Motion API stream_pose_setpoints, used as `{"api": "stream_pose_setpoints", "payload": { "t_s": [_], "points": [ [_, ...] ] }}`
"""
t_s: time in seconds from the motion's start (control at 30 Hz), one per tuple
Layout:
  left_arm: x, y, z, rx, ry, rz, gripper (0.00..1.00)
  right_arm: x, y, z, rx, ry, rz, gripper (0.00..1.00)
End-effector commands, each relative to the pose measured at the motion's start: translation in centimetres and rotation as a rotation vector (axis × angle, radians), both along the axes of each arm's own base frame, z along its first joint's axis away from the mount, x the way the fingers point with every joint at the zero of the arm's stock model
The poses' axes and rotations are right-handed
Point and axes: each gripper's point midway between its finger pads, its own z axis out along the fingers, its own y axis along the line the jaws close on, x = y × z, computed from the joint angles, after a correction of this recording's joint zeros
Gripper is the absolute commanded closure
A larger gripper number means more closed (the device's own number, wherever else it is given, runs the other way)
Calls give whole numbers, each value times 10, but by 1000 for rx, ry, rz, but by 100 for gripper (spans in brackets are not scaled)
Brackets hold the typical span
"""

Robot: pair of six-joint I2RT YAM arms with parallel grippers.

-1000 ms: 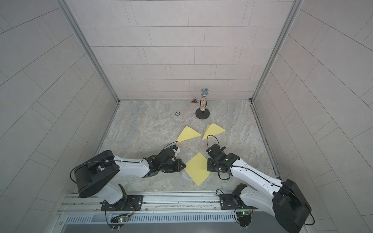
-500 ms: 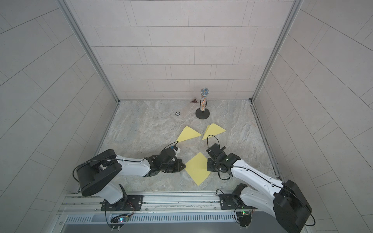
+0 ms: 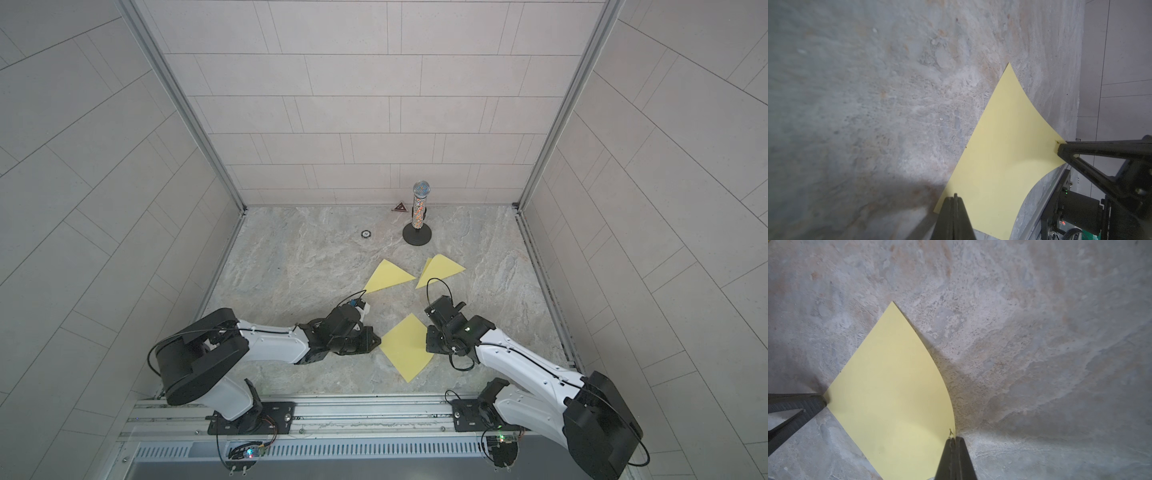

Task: Fold the square paper diagonally
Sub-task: Fold the paper at the center of the board.

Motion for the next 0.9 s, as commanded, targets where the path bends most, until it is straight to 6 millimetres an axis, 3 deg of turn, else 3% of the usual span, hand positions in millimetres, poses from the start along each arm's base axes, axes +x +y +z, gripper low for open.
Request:
{"api": "stream_pose_setpoints", "payload": {
  "t_s": [0.0, 0.33, 0.47, 0.57, 0.77, 0.87],
  "points": [
    [5, 8, 0, 25, -18, 16, 94, -5, -8, -4, -26, 4, -14, 100],
    [5, 6, -4, 19, -5, 10, 95, -6, -9, -4, -27, 2, -17, 100],
    [2, 10, -9, 36, 7, 15, 95, -2, 0, 2, 15, -11, -14, 100],
    [0, 14, -16, 49, 21, 21, 98, 3, 20, 12, 91, -37, 29, 100],
    [-4, 17, -26, 70, 34, 18, 100, 6, 86, 43, 286, -115, 150, 100],
    [-4, 19, -29, 75, 37, 22, 100, 10, 111, 49, 350, -142, 172, 100]
  ]
}}
